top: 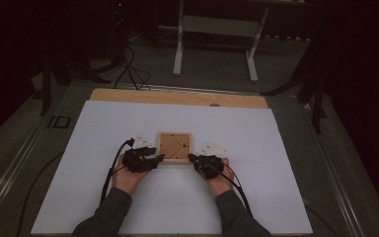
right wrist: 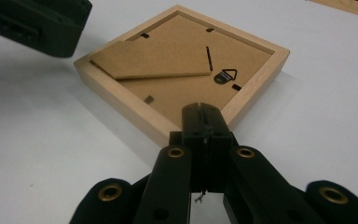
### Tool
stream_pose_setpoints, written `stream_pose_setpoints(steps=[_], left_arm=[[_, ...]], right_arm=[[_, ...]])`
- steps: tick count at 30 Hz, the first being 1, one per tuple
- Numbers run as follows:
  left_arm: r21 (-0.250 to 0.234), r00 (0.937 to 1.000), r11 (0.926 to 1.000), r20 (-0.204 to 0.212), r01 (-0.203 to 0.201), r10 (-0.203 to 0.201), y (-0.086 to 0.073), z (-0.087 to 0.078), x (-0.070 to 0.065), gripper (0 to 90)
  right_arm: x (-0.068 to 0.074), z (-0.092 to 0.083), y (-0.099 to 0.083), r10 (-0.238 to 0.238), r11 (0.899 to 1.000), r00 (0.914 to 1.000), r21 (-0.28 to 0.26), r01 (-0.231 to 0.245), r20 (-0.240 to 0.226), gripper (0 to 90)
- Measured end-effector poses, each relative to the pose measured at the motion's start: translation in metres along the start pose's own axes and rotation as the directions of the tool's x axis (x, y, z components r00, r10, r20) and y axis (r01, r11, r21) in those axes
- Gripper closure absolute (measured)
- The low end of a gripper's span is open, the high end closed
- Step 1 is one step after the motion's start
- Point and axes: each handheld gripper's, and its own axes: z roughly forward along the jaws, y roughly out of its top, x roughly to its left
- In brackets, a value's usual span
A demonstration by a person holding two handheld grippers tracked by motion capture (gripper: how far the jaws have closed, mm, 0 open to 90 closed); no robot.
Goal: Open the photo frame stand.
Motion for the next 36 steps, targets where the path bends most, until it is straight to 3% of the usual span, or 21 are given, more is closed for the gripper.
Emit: stream_pose_setpoints(steps=[11, 18, 36], left_arm=[[0.018, 0.9999, 0.9998, -0.01, -0.009, 0.009, 0.005, 0.018, -0.006, 47.1], [0.043, 0.9955, 0.9961, -0.052, -0.077, 0.079, 0.009, 0.029, -0.011, 47.2], [0.061, 0.9953, 0.9939, -0.026, -0.091, 0.093, 0.015, 0.04, -0.007, 48.9]], right_arm=[[0.002, 0.0, 0.001, -0.017, 1.0, 0.9998, 0.006, 0.017, 0.01, 89.9], [0.002, 0.001, 0.001, -0.014, 1.0, 0.9998, 0.005, 0.014, 0.011, 90.0], [0.001, 0.001, 0.001, -0.008, 1.0, 0.9999, 0.006, 0.008, 0.007, 90.0]])
